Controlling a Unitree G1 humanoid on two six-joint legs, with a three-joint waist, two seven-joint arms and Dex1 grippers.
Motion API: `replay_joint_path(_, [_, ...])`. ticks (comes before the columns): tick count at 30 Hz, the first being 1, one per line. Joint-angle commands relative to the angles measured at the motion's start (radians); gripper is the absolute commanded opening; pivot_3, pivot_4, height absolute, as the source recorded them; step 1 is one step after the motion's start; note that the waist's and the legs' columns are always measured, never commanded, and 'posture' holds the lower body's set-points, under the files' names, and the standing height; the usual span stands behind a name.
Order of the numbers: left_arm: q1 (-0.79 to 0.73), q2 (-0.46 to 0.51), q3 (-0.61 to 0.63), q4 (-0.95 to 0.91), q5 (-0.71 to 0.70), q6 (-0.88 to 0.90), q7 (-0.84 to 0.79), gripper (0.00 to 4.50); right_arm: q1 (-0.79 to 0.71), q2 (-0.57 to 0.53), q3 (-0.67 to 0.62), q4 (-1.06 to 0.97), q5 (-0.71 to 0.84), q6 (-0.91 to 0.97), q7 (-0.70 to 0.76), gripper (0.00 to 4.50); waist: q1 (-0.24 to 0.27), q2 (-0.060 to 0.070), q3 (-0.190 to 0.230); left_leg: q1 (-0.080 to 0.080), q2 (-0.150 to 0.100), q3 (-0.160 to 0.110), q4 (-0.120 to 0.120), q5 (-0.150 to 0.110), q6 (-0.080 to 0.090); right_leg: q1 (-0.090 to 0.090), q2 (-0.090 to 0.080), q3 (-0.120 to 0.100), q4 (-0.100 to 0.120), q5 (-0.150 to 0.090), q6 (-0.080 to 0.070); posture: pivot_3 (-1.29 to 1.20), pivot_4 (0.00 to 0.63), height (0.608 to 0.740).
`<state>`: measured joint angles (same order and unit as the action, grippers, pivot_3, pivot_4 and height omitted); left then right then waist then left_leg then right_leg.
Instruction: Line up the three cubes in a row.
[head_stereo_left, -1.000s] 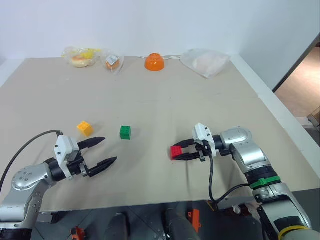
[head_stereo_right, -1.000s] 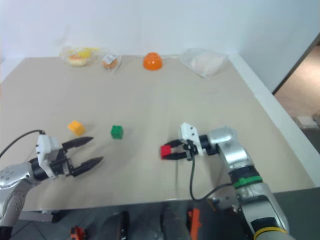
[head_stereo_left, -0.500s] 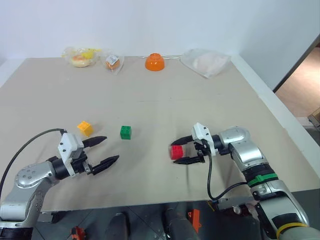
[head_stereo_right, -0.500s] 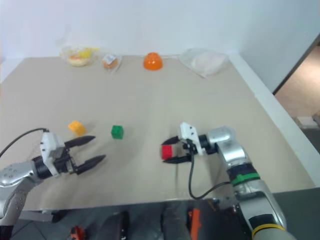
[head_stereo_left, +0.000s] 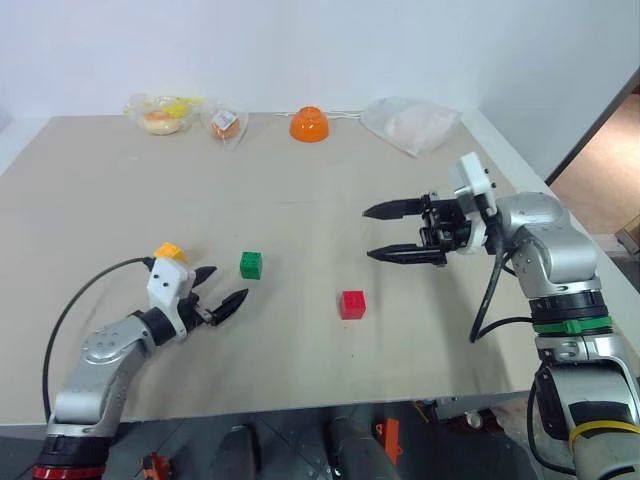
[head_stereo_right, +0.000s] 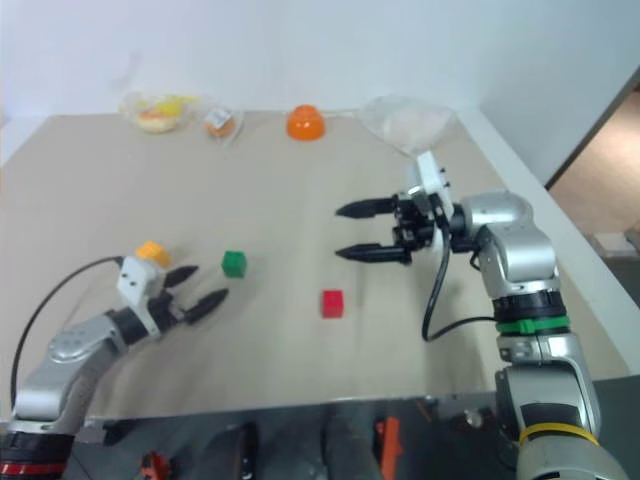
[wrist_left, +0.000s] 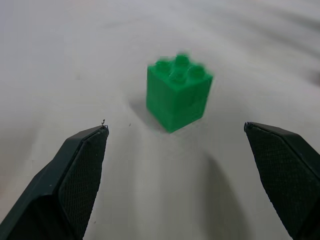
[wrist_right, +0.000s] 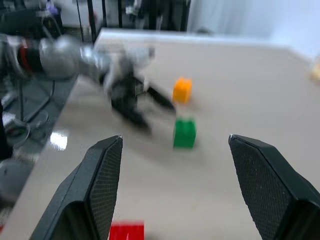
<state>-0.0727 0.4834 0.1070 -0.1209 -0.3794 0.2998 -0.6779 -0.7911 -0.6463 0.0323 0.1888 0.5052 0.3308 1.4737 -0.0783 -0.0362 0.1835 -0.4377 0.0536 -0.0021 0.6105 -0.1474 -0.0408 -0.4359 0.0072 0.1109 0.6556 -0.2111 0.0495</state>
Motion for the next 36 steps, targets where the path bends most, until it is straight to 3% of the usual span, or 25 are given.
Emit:
replay_joint_path(1, [-0.037, -0.010, -0.005, 0.077, 0.045, -0.075, 0.006, 4.50, 0.049, 0.011, -0.012, -0.119, 0.028, 0.027, -0.041, 3.51, 0.003, 0.000, 0.000, 0.000, 0.000, 0.000, 0.000, 0.000, 0.000, 0.000, 0.000, 0.000, 0.000, 0.000, 0.000, 0.00, 0.150, 0.740])
replay_joint_path(8, [-0.083, -0.032, -0.045, 0.081, 0.066, -0.062, 0.011, 4.50, 0.082, 0.003, -0.021, -0.183, 0.033, 0.056, -0.078, 3.51, 0.004, 0.001, 0.000, 0.000, -0.001, -0.001, 0.001, 0.001, 0.000, 0.002, 0.000, 0.000, 0.001, 0.002, 0.001, 0.00, 0.150, 0.740])
replay_joint_path(17, [-0.162, -0.071, -0.114, -0.045, 0.067, 0.078, 0.064, 4.50, 0.091, 0.008, -0.015, -0.194, 0.029, 0.053, -0.100, 3.51, 0.003, 0.001, 0.000, -0.001, -0.002, 0.000, 0.009, 0.001, 0.001, 0.004, -0.002, 0.000, 0.001, 0.003, 0.002, 0.00, 0.150, 0.740])
replay_joint_path(36, [-0.208, -0.118, -0.110, -0.007, 0.202, 0.192, 0.283, 4.50, 0.093, 0.041, 0.005, -0.186, 0.003, 0.032, -0.139, 3.51, 0.002, 0.001, 0.000, -0.001, 0.000, -0.002, 0.007, 0.001, 0.001, 0.002, 0.002, 0.001, 0.001, 0.004, 0.002, 0.00, 0.150, 0.740])
